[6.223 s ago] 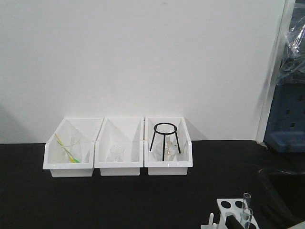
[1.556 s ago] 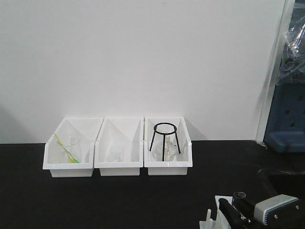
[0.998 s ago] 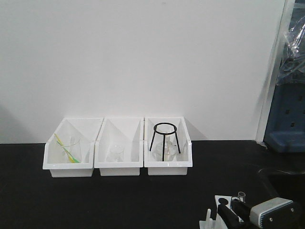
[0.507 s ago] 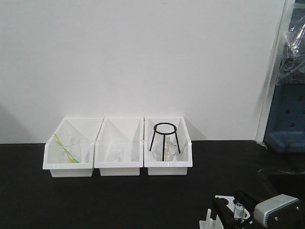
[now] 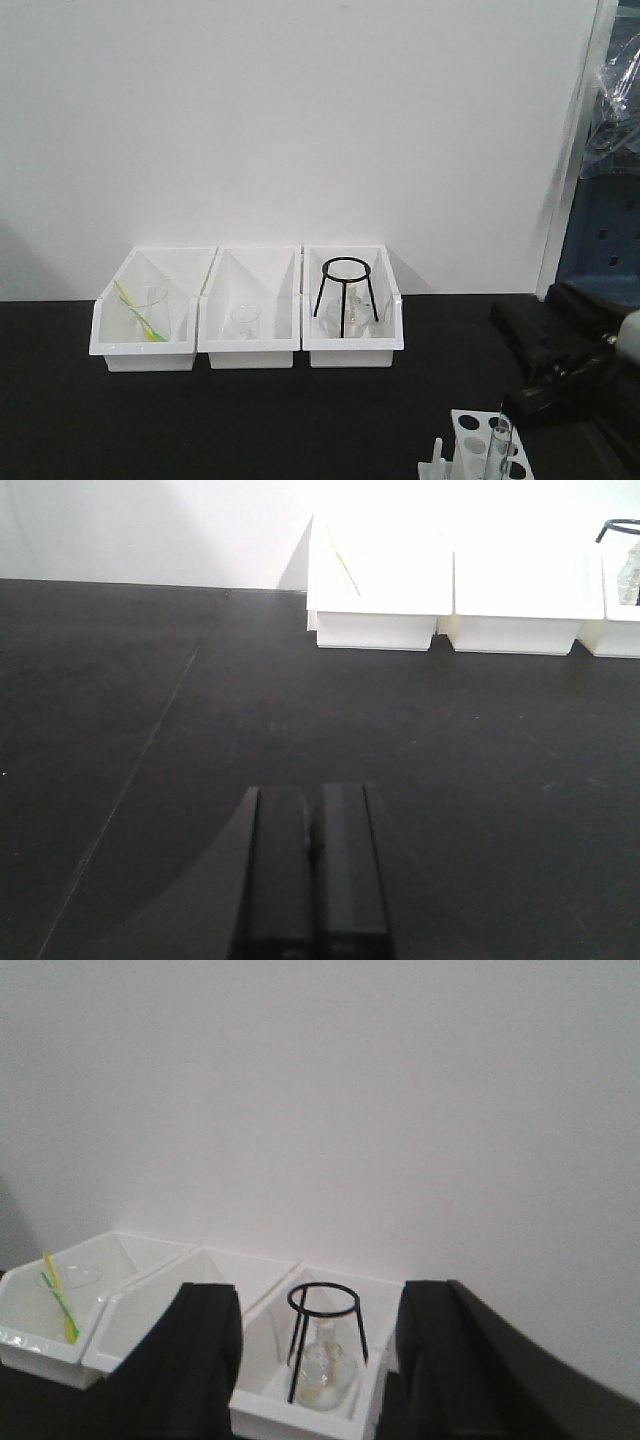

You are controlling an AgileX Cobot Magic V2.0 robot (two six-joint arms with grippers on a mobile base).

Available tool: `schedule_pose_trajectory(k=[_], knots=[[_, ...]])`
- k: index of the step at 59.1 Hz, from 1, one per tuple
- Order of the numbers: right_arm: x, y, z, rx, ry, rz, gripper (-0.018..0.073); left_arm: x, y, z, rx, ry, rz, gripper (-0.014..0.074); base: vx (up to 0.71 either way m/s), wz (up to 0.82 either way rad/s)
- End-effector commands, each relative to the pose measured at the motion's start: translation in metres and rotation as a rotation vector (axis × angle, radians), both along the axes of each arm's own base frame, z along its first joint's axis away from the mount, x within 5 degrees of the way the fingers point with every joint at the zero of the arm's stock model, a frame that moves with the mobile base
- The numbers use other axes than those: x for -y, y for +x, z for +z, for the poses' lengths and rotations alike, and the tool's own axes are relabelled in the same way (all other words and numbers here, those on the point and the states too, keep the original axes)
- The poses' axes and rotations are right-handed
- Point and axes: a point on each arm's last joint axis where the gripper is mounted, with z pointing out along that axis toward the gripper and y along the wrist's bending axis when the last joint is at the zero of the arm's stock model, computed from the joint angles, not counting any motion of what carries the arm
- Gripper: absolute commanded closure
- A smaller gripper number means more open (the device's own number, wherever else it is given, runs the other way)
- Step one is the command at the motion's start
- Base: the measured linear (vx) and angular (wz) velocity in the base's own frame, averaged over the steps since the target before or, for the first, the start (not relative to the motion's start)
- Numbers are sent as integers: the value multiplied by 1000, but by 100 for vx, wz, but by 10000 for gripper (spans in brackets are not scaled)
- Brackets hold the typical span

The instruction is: Flip and reinsert test tube from rack

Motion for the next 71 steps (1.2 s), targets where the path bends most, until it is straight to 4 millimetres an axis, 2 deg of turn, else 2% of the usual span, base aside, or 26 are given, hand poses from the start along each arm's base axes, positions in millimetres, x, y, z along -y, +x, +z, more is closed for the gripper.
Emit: schedule_pose_trajectory(k=[1,5,10,15,23,30,41,53,71], knots=[[9,-12,35,-71,18,-56,269,1,1,7,93,-1,-8,603,0,0],[14,-20,45,-161,14,-94,393,1,1,7,93,-1,-8,603,0,0],[20,-34,47,-253,-11,-131,576,1,1,7,93,-1,-8,603,0,0],[25,-46,43,-313,-20,-151,574,1,1,7,93,-1,-8,603,0,0],[35,-80,42,-360,-20,-179,574,1,1,7,93,-1,-8,603,0,0],[44,-112,43,-294,-21,-192,573,1,1,7,93,-1,-8,603,0,0],[53,-144,34,-231,-18,-208,571,1,1,7,93,-1,-8,603,0,0],[57,-160,33,-187,1,-210,571,1,1,7,93,-1,-8,603,0,0],[58,-163,31,-174,-3,-209,571,1,1,7,93,-1,-8,603,0,0]])
